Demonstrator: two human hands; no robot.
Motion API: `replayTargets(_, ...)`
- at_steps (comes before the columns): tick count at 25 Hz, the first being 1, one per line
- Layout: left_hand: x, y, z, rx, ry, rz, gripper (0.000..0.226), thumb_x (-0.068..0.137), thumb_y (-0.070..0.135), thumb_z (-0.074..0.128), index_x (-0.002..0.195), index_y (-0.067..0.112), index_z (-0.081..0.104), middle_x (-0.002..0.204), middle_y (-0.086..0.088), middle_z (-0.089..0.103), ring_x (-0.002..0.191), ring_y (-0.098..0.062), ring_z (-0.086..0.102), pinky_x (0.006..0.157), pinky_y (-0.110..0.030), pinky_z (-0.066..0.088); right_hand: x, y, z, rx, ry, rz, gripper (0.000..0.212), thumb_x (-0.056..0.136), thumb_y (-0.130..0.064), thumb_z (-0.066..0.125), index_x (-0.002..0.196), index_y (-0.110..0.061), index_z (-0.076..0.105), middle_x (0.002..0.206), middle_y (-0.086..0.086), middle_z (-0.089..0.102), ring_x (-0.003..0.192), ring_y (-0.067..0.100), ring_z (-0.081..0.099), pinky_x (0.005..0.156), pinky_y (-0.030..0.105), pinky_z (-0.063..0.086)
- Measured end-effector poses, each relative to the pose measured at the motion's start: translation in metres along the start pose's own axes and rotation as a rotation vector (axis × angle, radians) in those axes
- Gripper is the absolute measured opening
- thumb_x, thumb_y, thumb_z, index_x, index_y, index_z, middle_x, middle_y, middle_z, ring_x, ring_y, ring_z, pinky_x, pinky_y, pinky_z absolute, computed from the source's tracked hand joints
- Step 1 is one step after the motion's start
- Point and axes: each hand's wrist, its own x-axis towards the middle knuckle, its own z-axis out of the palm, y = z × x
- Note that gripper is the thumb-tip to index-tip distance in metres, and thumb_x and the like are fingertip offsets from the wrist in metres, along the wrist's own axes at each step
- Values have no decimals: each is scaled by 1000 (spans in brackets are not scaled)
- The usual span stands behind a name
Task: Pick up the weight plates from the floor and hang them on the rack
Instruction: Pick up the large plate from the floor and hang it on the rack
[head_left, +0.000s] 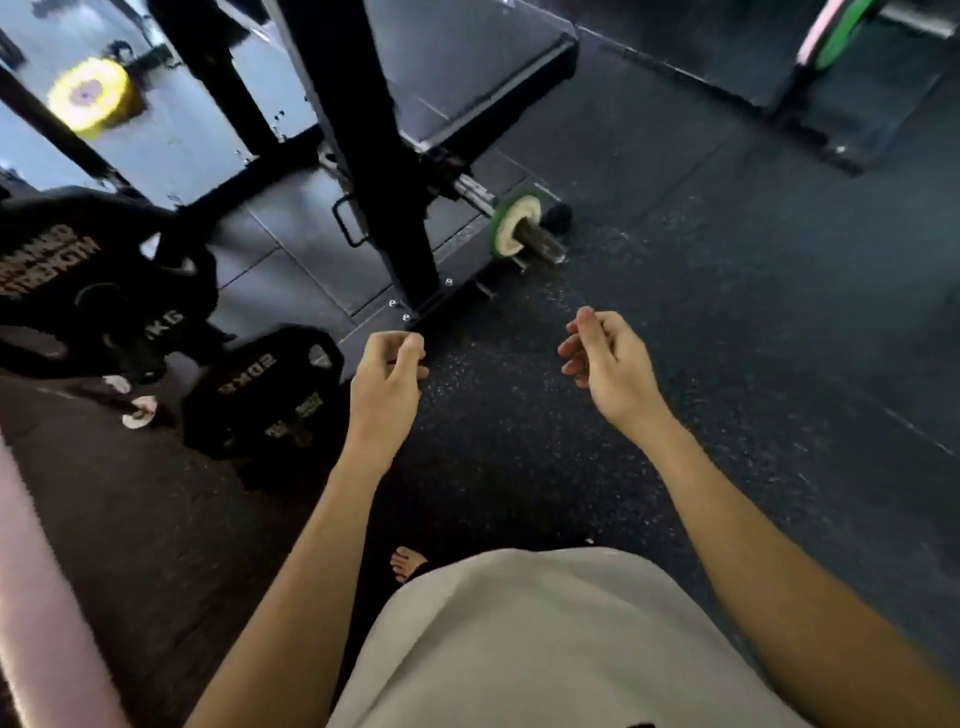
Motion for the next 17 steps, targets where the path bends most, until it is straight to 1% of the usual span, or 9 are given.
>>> replayTargets(3,-5,-24,90,133,-149,-155,9,99,33,52,92,30,57,97,1,65,84,-13,63,81,-38,52,-1,61,-77,-13,53,194,35,99,-53,40,92,-22,56,84,2,67,68,13,63,64,29,44)
replayTargets(5,-8,-43,137,243,-240,-264,11,98,34,53,99,25,59,99,-3,66,84,-15,63,80,-37,53,-4,98,-119,-1,85,343,37,100,-52,40,91,-19,56,84,3,67,67,16,62,62,30,44)
replayTargets(7,-7,-63,168,380,-321,-323,21,97,37,55,107,19,59,100,-5,66,83,-16,63,76,-36,53,-5,129,-147,13,96,490,38,100,-50,41,92,-16,56,84,6,66,67,18,60,58,31,44)
replayTargets(8,-5,-69,185,456,-362,-332,23,96,37,56,108,17,59,99,-5,66,81,-17,63,74,-37,53,-4,145,-162,15,100,558,38,101,-49,42,92,-15,55,84,6,66,66,18,60,57,31,44)
replayTargets(10,3,-76,215,611,-453,-309,24,96,36,56,108,15,58,100,-7,66,84,-20,62,76,-37,51,-3,177,-186,7,100,671,38,101,-47,43,94,-13,55,84,7,66,64,19,60,59,32,47)
replayTargets(13,26,-82,262,809,-596,-306,26,97,35,54,110,12,58,103,-6,64,94,-22,58,78,-32,42,-1,220,-217,-4,67,843,36,102,-43,42,102,-9,55,85,8,65,63,20,60,60,32,50)
replayTargets(15,48,-80,290,883,-689,-345,30,98,36,53,113,11,60,107,-5,60,98,-21,55,81,-30,39,4,237,-236,-34,18,917,34,103,-41,43,105,-9,54,86,7,64,63,19,60,56,28,50)
replayTargets(17,80,-77,327,897,-767,-383,35,98,37,52,116,8,61,114,-7,60,104,-24,56,85,-31,40,19,249,-266,-39,10,979,31,103,-40,43,105,-10,52,86,7,63,63,19,61,54,27,49)
